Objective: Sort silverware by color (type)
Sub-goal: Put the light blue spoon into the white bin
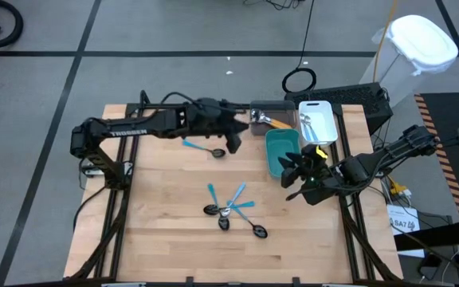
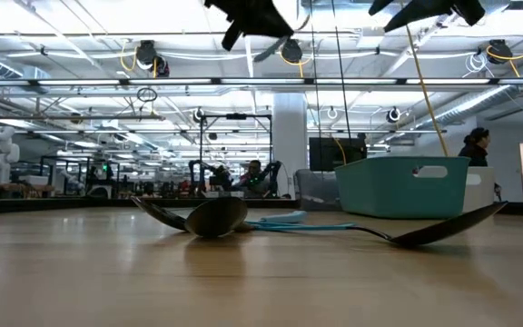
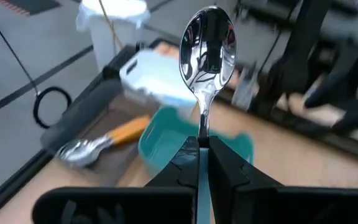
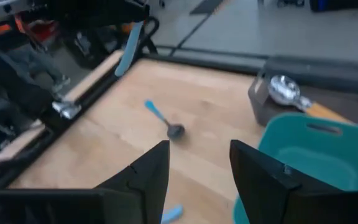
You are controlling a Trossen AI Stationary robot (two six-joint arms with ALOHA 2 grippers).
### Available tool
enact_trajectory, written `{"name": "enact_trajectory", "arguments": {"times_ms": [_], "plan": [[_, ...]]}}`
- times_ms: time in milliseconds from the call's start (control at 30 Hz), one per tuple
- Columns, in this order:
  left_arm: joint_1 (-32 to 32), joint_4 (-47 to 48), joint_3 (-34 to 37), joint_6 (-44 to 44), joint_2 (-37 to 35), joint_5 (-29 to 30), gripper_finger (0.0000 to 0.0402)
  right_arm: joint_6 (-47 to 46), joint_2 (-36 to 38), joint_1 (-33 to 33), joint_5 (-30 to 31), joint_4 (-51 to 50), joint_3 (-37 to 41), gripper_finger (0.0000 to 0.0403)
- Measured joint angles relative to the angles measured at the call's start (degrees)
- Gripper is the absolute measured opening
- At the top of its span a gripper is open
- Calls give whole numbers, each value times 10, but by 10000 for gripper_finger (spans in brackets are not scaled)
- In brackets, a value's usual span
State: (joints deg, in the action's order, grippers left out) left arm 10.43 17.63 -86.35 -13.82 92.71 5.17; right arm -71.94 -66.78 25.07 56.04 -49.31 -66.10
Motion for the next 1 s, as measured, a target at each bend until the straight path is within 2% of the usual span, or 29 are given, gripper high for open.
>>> {"name": "enact_trajectory", "arguments": {"times_ms": [100, 467, 600, 733, 867, 1000], "plan": [[3, -33, -11, -27, 0, -4, 10, 29, 0, -4, 26, 31, 0, 164], [3, -149, -13, -131, 0, -7, 10, 239, 0, -54, 22, 228, 0, 164], [3, -177, -13, -146, 0, -7, 10, 280, 0, -78, 18, 303, 0, 167], [0, -189, -12, -150, 0, -8, 10, 323, 0, -105, -38, 353, 0, 182], [-8, -206, -12, -142, 0, -8, 10, 326, 0, -129, -55, 360, 0, 200], [-14, -209, -12, -133, 0, -7, 9, 328, 0, -159, -107, 374, 0, 210]]}}
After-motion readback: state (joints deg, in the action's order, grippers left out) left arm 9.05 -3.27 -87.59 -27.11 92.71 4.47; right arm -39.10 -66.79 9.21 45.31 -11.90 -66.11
